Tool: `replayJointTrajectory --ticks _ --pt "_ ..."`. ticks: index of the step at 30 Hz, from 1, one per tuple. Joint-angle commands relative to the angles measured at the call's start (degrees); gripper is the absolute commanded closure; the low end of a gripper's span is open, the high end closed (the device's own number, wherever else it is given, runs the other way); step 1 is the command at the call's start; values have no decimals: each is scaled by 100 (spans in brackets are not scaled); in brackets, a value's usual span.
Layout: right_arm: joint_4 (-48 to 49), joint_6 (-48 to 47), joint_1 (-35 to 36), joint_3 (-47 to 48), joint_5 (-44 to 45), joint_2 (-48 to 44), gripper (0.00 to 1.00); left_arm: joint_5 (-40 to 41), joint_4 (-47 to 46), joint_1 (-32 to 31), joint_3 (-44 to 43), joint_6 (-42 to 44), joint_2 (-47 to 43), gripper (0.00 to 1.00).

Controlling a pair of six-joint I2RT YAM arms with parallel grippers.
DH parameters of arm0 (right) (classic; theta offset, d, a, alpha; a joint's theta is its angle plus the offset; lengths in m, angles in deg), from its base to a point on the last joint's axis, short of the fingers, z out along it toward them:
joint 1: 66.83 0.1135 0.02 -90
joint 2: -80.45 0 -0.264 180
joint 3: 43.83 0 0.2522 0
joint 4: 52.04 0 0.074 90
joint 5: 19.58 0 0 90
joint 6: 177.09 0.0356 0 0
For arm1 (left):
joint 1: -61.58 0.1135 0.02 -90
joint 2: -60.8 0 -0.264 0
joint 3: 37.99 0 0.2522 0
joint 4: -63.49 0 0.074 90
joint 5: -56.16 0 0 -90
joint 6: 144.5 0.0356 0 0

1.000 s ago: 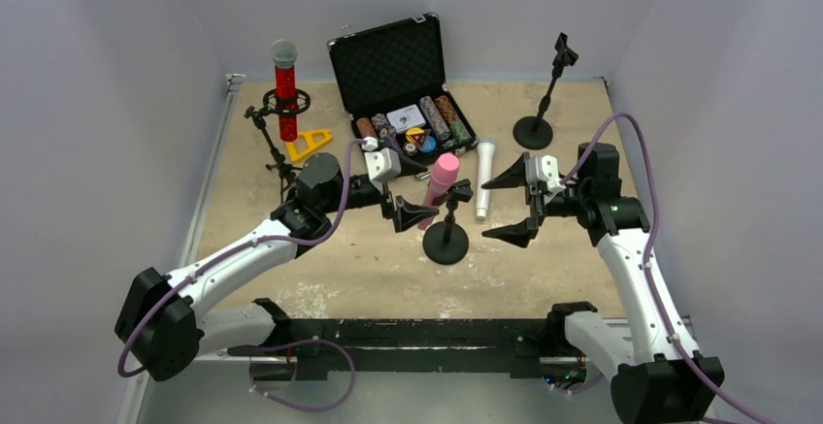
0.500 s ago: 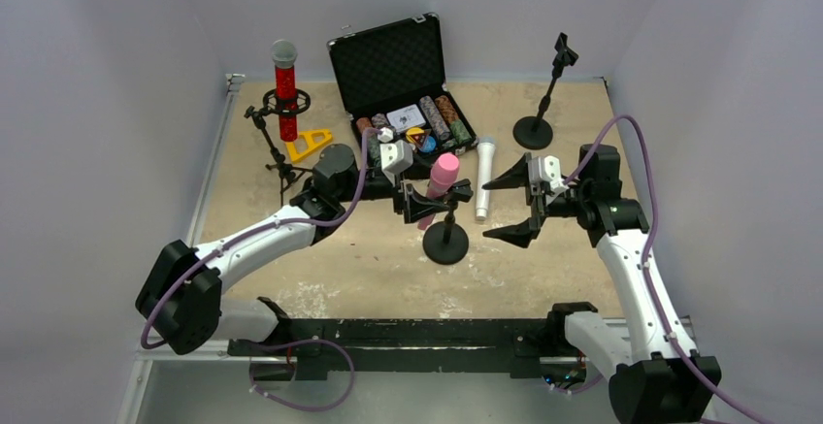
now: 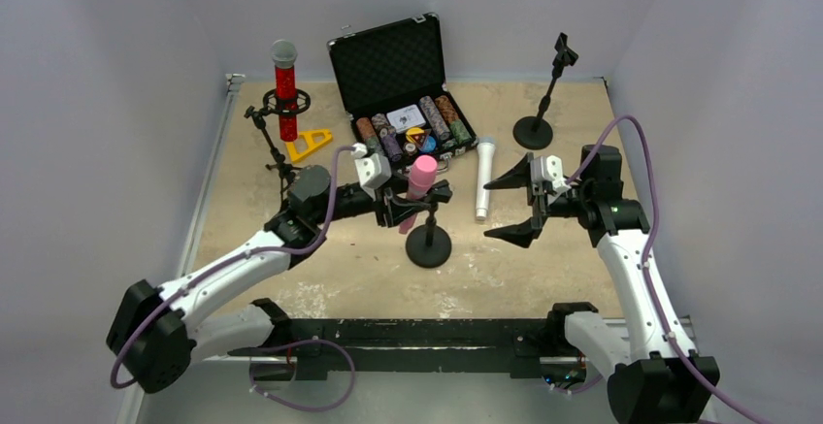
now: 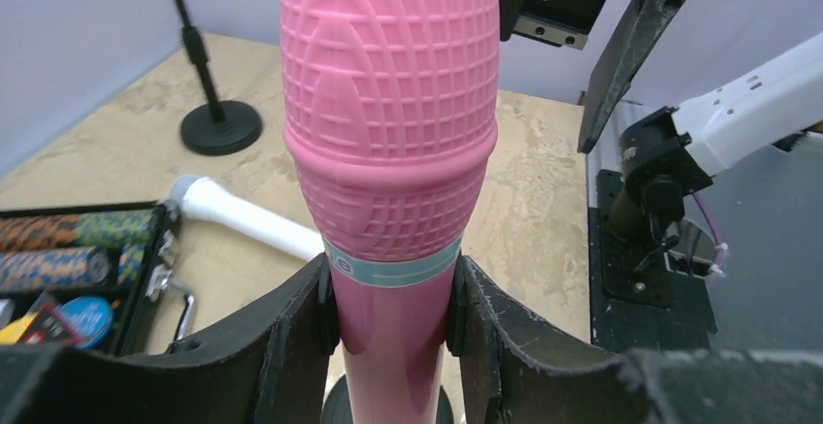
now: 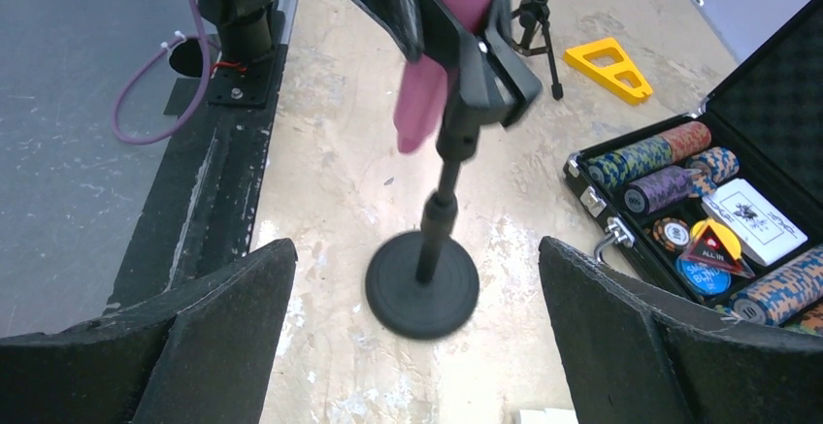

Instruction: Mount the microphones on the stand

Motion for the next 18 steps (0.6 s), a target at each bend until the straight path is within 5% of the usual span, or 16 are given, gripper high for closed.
replayJointTrajectory --ticks 1,11,18 --pt "137 44 -70 -32 -225 -51 1 1609 578 49 347 394 -1273 97" --pt "110 17 -75 -32 -288 -47 1 5110 1643 1018 898 1143 -3072 100" --pt "110 17 -92 -49 -306 -93 1 5032 1248 2308 800 933 -2637 100"
